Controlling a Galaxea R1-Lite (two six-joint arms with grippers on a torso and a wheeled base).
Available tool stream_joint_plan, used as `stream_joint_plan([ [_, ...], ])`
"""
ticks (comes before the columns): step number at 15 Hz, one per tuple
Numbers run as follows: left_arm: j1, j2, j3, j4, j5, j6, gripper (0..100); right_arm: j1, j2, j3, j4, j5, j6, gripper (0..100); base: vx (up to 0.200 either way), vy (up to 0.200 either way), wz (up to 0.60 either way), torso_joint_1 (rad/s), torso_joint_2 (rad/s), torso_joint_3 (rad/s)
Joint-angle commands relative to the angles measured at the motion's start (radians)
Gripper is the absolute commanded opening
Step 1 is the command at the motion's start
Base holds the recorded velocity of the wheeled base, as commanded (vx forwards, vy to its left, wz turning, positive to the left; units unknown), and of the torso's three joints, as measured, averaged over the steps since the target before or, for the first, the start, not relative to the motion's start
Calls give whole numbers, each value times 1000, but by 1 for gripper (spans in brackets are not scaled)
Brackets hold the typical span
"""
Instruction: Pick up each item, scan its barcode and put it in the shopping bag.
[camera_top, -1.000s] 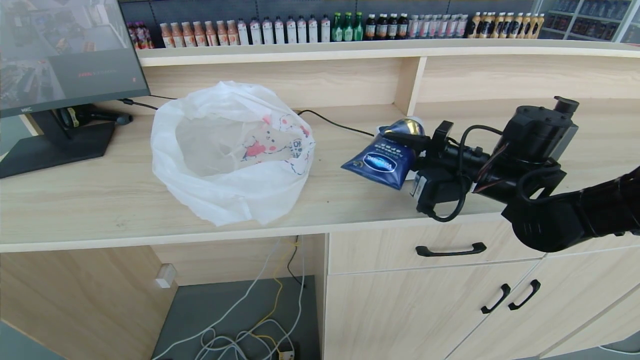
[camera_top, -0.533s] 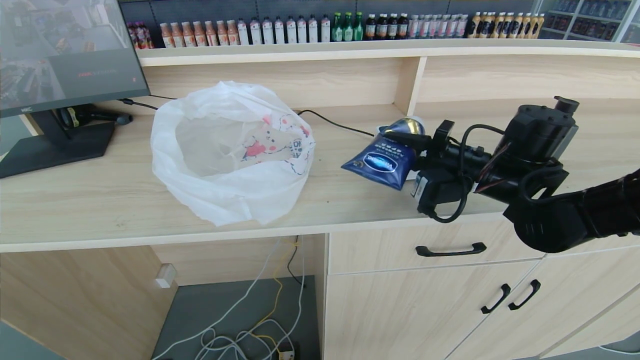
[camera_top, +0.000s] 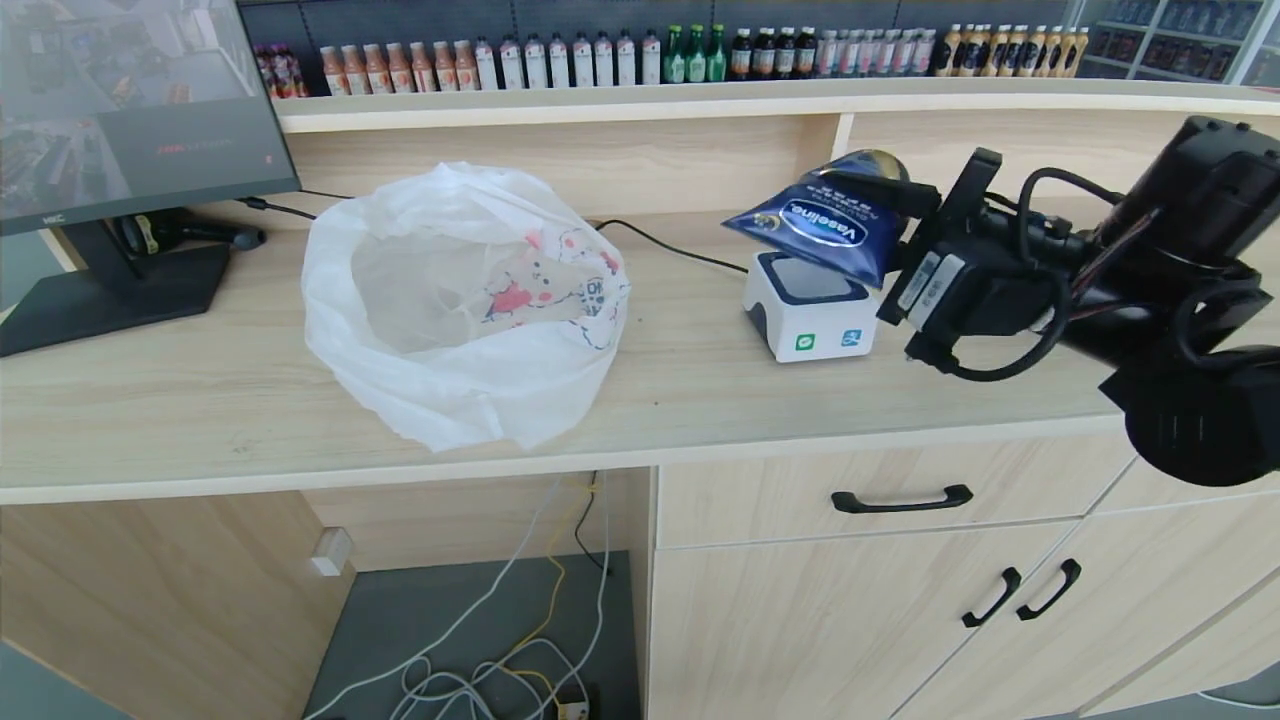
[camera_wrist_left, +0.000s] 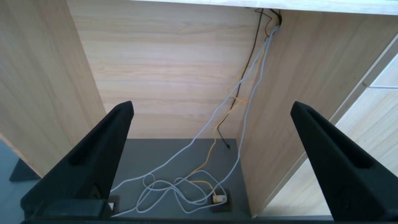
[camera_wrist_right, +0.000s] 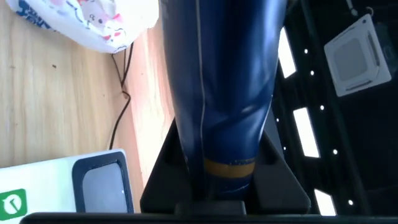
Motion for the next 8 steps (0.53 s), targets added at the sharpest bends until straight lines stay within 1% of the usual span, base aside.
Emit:
stream_joint_plan([
  [1, 0, 0, 0, 1, 0, 0, 100, 3, -92, 18, -1, -1, 47, 0, 0, 0, 0, 0, 0, 0],
  [2, 1, 0, 0, -1, 0, 0, 100, 3, -127, 22, -5, -9, 121, 0, 0, 0, 0, 0, 0, 0],
  [3, 0, 0, 0, -1, 0, 0, 100, 4, -161, 33, -5, -44, 155, 0, 0, 0, 0, 0, 0, 0],
  [4, 1, 0, 0, -1, 0, 0, 100, 30, -189, 32, -4, -89, 173, 0, 0, 0, 0, 0, 0, 0],
  [5, 1, 0, 0, -1, 0, 0, 100, 66, -207, 35, -4, -109, 227, 0, 0, 0, 0, 0, 0, 0],
  [6, 0, 0, 0, -1, 0, 0, 100, 98, -212, 44, -7, -126, 308, 0, 0, 0, 0, 0, 0, 0],
  [7, 0, 0, 0, -1, 0, 0, 100, 133, -235, 79, -30, -193, 409, 0, 0, 0, 0, 0, 0, 0],
  [8, 1, 0, 0, 1, 0, 0, 100, 145, -268, 136, -68, -287, 517, 0, 0, 0, 0, 0, 0, 0],
])
